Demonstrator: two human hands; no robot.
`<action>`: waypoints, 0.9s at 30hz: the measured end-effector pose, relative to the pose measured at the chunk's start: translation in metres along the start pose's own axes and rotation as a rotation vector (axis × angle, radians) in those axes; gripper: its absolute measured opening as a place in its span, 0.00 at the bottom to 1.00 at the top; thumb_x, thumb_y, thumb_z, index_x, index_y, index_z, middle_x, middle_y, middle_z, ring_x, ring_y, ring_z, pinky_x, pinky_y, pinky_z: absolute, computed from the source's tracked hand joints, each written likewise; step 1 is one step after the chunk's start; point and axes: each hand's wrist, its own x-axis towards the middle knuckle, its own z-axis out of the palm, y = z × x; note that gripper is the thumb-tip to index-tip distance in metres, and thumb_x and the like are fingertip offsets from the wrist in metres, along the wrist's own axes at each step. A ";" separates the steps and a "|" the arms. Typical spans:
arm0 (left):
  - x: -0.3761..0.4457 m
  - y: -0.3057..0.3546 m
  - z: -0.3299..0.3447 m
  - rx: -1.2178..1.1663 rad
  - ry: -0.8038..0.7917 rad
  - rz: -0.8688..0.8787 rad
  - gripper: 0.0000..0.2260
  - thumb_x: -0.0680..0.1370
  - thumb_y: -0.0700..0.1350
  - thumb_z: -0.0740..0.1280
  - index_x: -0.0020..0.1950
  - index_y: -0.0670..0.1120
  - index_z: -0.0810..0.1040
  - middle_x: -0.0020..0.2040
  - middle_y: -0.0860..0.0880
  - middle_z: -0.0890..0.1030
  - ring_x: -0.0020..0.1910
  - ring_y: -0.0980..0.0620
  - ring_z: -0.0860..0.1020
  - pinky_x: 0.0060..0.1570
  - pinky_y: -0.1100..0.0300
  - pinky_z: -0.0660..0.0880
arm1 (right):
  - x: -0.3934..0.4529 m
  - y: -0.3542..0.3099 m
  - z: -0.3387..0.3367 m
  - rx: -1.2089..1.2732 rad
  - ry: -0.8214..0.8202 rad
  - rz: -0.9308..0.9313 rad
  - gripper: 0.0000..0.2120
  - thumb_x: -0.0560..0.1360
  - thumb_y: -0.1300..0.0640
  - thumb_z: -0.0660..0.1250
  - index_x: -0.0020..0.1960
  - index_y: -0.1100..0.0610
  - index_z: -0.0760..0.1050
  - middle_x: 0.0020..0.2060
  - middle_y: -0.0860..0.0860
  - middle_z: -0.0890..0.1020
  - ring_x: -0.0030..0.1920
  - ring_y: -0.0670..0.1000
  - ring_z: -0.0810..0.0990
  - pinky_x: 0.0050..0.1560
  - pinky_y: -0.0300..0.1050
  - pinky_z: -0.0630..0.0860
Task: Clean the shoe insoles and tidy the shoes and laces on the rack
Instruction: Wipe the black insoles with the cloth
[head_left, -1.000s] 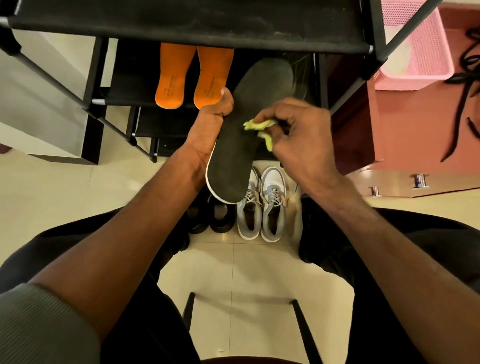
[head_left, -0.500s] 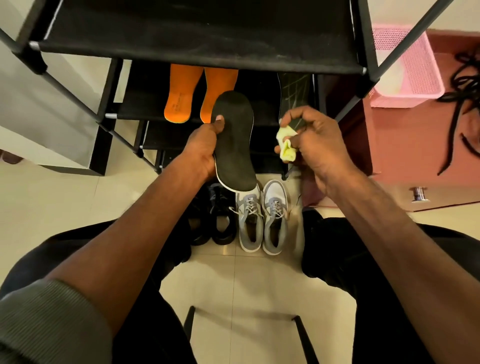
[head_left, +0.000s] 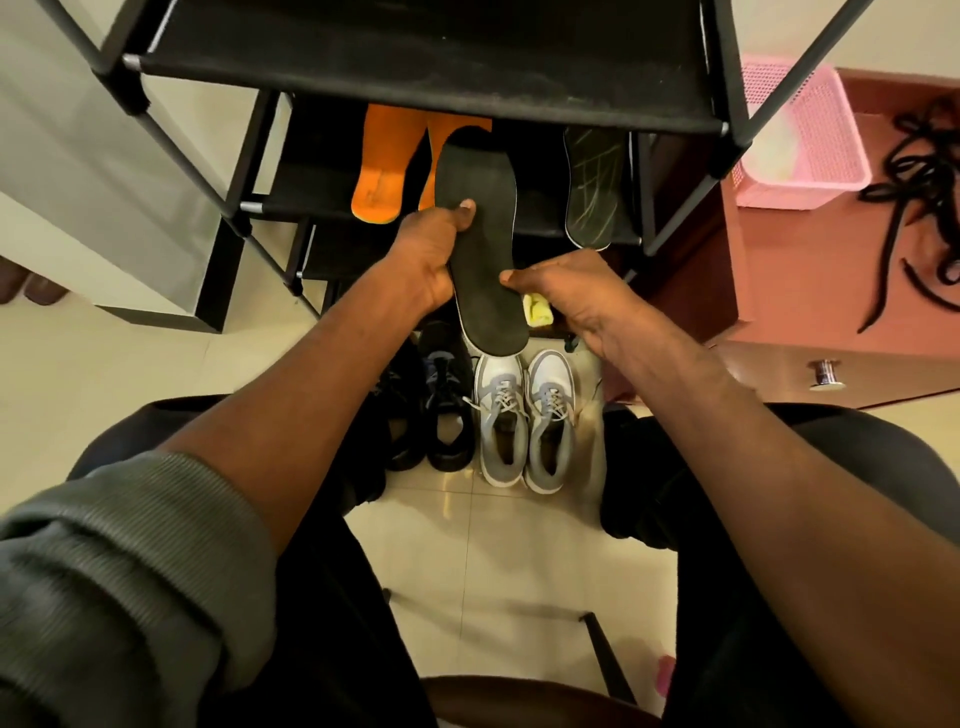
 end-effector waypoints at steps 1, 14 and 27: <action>0.000 -0.001 -0.001 0.006 -0.015 0.005 0.07 0.83 0.42 0.67 0.59 0.41 0.81 0.56 0.39 0.85 0.50 0.43 0.85 0.45 0.47 0.84 | 0.004 0.001 0.002 0.044 0.023 0.010 0.13 0.74 0.60 0.78 0.54 0.68 0.84 0.43 0.57 0.89 0.45 0.54 0.88 0.55 0.54 0.85; 0.006 -0.006 0.003 0.689 -0.112 0.067 0.05 0.83 0.41 0.67 0.48 0.43 0.76 0.37 0.43 0.81 0.29 0.51 0.77 0.31 0.59 0.74 | 0.073 -0.008 -0.012 0.167 0.294 -0.031 0.11 0.76 0.56 0.78 0.39 0.58 0.79 0.38 0.54 0.84 0.41 0.53 0.84 0.34 0.44 0.81; 0.097 -0.023 0.036 0.529 0.108 0.241 0.10 0.82 0.45 0.70 0.42 0.45 0.74 0.33 0.45 0.82 0.25 0.51 0.79 0.27 0.59 0.75 | 0.098 0.010 -0.034 0.154 0.758 0.152 0.26 0.73 0.42 0.76 0.62 0.60 0.78 0.57 0.59 0.83 0.50 0.62 0.86 0.50 0.58 0.85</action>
